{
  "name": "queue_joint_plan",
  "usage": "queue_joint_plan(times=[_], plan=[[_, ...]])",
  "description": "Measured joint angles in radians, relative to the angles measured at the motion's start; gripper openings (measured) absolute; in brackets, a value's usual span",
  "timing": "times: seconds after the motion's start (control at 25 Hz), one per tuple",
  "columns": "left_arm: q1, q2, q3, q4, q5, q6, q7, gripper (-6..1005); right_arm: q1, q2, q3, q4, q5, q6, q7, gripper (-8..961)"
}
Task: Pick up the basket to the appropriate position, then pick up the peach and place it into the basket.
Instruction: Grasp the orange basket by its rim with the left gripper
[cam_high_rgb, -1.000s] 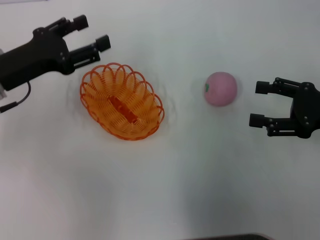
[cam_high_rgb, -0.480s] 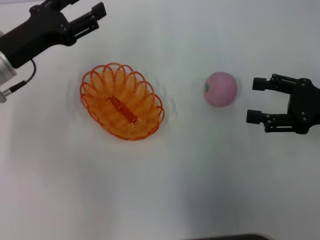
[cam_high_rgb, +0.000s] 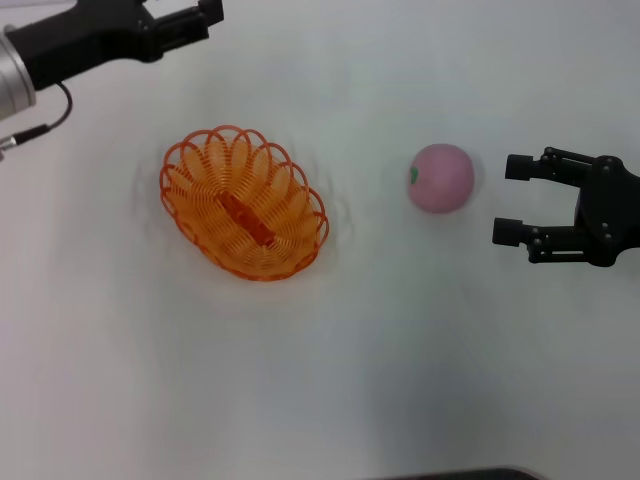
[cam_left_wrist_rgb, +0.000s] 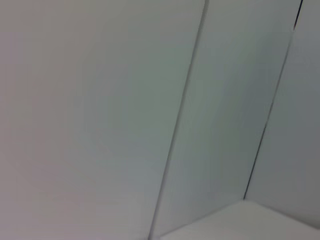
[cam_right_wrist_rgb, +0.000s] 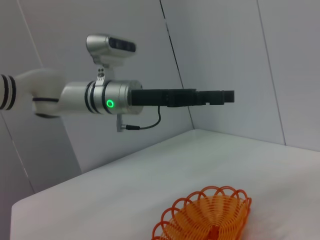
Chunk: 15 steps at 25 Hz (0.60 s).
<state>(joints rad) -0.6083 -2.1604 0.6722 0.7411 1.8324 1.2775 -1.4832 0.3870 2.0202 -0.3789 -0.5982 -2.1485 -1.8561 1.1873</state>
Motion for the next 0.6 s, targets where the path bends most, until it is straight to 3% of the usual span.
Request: queue_joint_plan(times=[0.32,0.6], plan=[[-0.029,0.001,0.105,0.220,0.190,0.000,-0.324,813,0.001,0.001,0.000,0.000,-0.001,0.005,0.000,940],[-0.095,0.010,0.219,0.369,0.425,0.016,-0.621,814,0.001,0.005,-0.005,0.000,-0.004,0.015,-0.006,940]])
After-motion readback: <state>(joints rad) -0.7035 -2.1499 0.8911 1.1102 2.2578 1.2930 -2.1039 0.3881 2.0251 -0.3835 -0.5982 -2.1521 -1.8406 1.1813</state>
